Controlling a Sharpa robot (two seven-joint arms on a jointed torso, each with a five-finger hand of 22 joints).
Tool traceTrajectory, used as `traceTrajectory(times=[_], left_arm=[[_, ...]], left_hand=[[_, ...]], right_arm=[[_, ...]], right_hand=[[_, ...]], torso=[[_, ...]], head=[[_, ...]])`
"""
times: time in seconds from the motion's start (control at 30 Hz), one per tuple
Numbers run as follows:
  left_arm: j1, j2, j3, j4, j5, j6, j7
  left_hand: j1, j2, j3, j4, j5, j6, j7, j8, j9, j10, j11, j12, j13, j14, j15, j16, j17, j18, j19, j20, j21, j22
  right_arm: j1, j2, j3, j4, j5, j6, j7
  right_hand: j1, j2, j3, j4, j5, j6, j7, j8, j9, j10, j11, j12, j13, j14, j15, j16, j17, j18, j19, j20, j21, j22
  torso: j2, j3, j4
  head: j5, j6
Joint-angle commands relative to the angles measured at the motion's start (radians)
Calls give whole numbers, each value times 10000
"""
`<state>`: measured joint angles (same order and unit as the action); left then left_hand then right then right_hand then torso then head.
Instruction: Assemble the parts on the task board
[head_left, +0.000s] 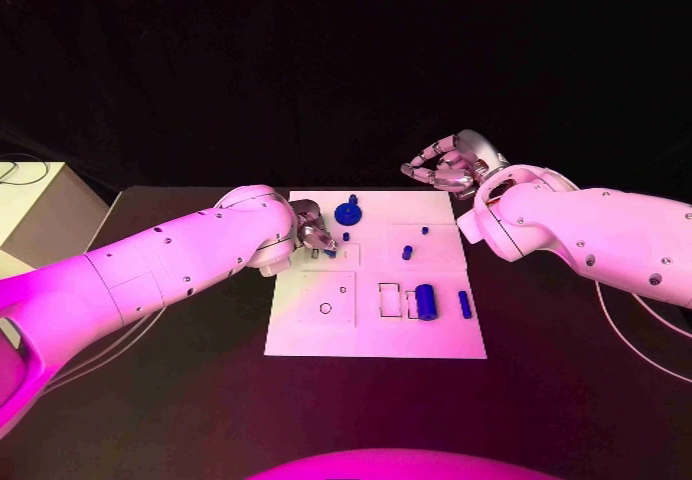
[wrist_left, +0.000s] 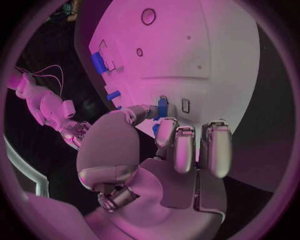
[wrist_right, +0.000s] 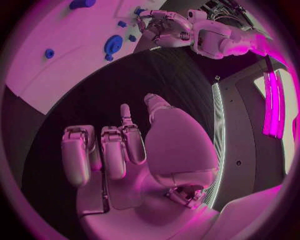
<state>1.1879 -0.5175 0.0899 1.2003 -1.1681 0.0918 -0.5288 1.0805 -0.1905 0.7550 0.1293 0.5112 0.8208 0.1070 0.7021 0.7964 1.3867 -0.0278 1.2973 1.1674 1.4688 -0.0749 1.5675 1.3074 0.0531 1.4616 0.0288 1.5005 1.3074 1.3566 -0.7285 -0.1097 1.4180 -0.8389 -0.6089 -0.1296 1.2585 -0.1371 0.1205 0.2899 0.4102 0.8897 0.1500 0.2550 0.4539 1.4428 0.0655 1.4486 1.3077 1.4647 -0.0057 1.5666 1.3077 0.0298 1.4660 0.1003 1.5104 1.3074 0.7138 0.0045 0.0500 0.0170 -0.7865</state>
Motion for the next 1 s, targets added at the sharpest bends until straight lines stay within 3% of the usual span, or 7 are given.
traceTrajectory(times=[0.03,1.0], left_arm=[[-14,13,-11,26,-92,278,9],[-12,11,-8,35,-90,570,-13]], left_hand=[[9,90,1352,-1370,60,674,-596,17,1686,62,0,2,-9,1020,-60,33,2634,-154,69,6,38,1040],[4,86,1368,-1380,54,682,-599,3,1702,59,-2,-15,-27,1020,-63,33,2634,-154,68,-2,37,1037]], right_arm=[[-6,4,4,11,-96,151,40],[-16,-13,4,6,-96,152,29]], right_hand=[[-91,25,40,12,52,-63,-22,31,10,-59,9,-42,1151,1061,-9,42,2631,-137,773,-45,-38,2196],[-91,25,40,12,52,-63,-22,31,10,-59,9,-42,1151,1061,-9,42,2631,-137,773,-45,-38,2196]], torso=[[-7,3,1],[-5,6,3]], head=[[-4,-11],[-21,-53]])
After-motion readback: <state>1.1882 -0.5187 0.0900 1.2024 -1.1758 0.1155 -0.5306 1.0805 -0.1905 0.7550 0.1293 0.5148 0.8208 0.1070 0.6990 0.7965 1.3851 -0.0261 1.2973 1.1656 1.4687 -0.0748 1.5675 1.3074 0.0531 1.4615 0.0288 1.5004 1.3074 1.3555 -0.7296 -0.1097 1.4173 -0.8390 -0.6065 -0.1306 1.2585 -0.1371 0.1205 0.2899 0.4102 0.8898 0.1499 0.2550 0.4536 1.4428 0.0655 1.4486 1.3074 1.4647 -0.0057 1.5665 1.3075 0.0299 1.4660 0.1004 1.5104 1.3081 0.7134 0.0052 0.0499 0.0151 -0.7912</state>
